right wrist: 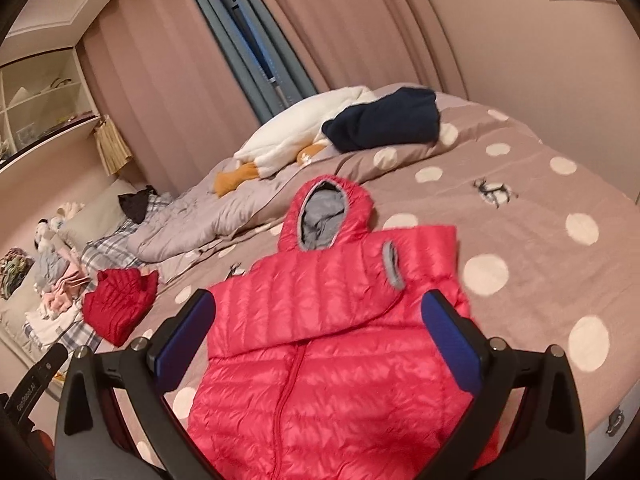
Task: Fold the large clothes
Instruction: 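Lift both tools off the jacket and move the right tool toward the hood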
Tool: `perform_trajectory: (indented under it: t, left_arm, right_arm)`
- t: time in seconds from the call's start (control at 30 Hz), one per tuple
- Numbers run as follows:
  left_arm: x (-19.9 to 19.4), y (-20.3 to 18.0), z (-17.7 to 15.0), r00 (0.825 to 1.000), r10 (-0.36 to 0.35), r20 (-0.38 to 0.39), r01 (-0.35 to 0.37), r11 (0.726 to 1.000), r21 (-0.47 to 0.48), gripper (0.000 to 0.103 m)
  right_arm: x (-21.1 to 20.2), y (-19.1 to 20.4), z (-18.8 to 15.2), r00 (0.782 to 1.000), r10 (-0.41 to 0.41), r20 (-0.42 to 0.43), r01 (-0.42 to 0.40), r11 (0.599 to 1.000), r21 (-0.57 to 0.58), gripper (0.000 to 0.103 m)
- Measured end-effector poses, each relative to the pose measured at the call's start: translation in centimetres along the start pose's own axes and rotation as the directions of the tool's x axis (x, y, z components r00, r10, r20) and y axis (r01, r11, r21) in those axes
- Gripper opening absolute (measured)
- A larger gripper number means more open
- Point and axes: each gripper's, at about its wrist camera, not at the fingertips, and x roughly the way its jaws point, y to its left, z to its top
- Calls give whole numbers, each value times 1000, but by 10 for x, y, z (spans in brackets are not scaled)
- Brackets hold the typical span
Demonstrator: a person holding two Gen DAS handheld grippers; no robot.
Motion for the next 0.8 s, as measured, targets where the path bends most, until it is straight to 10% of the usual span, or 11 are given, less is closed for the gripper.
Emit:
perform_trajectory:
  t: [0.8]
  left_arm:
    - [62, 25, 13, 992, 120, -29, -120, 993, -13, 69]
  right_arm:
    - [119, 21, 45, 995, -82, -53, 76, 990, -117, 103]
